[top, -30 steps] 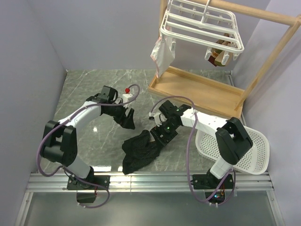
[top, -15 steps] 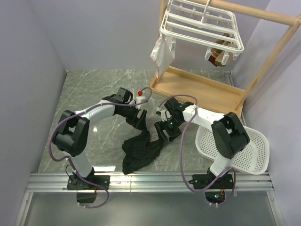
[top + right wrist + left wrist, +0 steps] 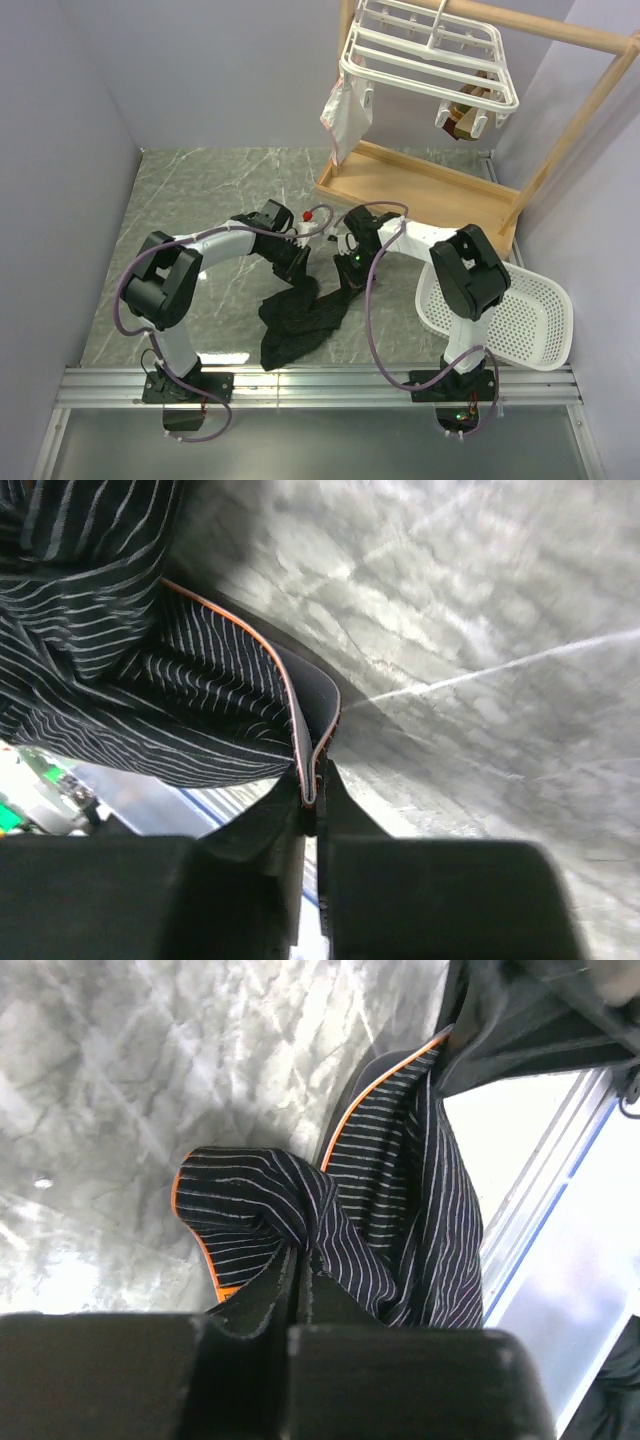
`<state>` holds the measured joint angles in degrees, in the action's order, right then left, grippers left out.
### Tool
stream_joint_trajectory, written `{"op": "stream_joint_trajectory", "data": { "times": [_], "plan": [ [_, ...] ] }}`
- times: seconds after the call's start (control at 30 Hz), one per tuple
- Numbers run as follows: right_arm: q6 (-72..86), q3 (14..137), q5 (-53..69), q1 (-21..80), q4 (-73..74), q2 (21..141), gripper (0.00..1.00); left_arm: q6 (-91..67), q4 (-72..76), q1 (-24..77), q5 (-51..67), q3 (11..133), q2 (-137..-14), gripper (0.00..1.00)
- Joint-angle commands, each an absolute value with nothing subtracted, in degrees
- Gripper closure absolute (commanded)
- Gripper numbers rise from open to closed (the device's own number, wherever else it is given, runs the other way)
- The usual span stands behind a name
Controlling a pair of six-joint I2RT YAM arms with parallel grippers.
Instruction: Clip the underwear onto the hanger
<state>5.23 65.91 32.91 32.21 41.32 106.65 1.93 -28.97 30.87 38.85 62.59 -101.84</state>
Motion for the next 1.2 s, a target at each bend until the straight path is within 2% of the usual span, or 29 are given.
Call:
{"op": "stream_joint_trajectory", "data": {
  "times": [0.0,0.2,0.3,0.4,0.57,0.77,0.87,0.9,0.97,1.0,1.07,1.13,1.17],
  "plan": [
    [5.36,69.69,34.10,31.38,40.60,105.21,1.00,2.46,-29.71,28.58,37.53,63.80,-98.27,1.00],
    [1.16,74.44,32.17,29.63,40.78,97.83,1.00,5.26,-34.34,15.94,40.86,69.77,-91.69,1.00],
    [-3.84,75.06,29.11,29.53,40.70,93.62,1.00,11.50,-39.27,12.05,41.40,70.49,-88.08,1.00],
    [-7.63,71.46,26.99,29.88,39.81,91.06,1.00,19.32,-41.04,11.87,38.25,64.53,-84.39,1.00],
    [-10.28,66.72,22.16,33.04,38.59,95.26,1.00,26.19,-38.15,11.87,31.83,51.53,-83.14,1.00],
    [-8.97,65.75,21.71,34.10,37.18,101.86,1.00,25.84,-34.64,10.81,29.18,48.25,-86.05,1.00],
    [-9.31,65.30,22.58,34.19,38.14,102.30,1.00,26.89,-34.97,10.20,29.27,48.25,-85.61,0.90],
    [-9.58,65.39,22.85,34.19,38.67,102.39,0.99,28.63,-35.76,9.59,30.05,48.51,-85.34,0.76],
    [-9.75,65.39,23.99,34.01,40.07,102.30,0.92,30.05,-37.70,8.18,34.33,50.00,-84.64,0.58],
    [-9.32,65.48,24.95,34.10,40.43,102.13,0.84,30.32,-38.92,6.61,35.67,50.71,-84.29,0.45],
    [-8.53,65.39,26.27,33.84,41.04,101.34,0.70,30.23,-40.16,5.45,39.18,52.81,-83.59,0.39],
    [-6.60,65.57,28.38,33.49,41.31,100.90,0.64,29.10,-41.57,4.75,40.42,54.22,-83.50,0.37],
    [-5.98,65.91,29.26,33.14,42.00,100.81,0.57,28.22,-41.49,4.75,40.43,55.19,-83.41,0.36]
  ]
}}
